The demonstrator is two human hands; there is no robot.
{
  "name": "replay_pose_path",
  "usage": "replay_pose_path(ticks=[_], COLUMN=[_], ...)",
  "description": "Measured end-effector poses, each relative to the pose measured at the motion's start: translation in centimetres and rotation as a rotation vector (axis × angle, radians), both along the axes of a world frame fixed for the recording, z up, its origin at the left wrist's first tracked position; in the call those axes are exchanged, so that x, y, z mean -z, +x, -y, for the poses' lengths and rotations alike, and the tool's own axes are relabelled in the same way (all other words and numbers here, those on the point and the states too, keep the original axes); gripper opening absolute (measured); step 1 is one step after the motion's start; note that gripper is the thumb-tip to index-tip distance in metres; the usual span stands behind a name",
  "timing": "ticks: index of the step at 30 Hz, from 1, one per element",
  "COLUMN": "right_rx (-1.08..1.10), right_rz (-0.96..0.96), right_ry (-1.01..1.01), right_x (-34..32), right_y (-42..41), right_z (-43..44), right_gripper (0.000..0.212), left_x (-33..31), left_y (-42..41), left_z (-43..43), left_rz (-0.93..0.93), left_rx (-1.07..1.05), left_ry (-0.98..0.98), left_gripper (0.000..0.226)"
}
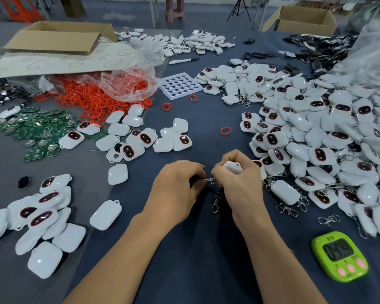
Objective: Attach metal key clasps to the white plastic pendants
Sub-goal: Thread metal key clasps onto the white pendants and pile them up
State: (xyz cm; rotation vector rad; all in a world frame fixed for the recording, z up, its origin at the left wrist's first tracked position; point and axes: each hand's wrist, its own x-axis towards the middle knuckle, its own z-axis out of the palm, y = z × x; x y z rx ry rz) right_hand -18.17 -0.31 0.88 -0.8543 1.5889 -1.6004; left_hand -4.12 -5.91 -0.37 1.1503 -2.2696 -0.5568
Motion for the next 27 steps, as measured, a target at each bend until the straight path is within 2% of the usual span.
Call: replay_pose_path(ticks=[2,4,7,12,17,27], right_rx=[-0.022,-0.019,-0.007,-0.036,-0.074,0.013], right_rz=[-0.13,-0.232,-0.291,-0.303,-0.215,-0.199], right_ry=[0.009,0.027,0.068,0.057,0.026,0.068], right_x=[0.0,0.1,0.2,0.1,-0.4,-0.5], right_y=[0.3,0.8,1.3,1.2,1.2,1.2], right_z=[-0.3,-0.4,-0.3,-0.2,-0.1,-0.1], right_gripper=[0.014,0.014,0.019,0.017,0.02,0.021], left_x=[-0.2,-0.5,-0.9,-0.8,-0.9,-1.0], left_y=[0.2,0.5,0.8,0.8,1.0,0.8], left_z=[0.1,0.4,0.5,0.4,0.3,0.1], left_rz=[-0.056,-0.211,-0.331,-0.33,-0.334,-0.328], left_rx=[-0.089,-0.176,-0.23,-0.18,-0.118,-0.191], left_ry=[0.1,0.22,0.283,0.273,0.269,0.258], left_gripper=[0.008,0.013,0.018,0.017,0.021,0.015])
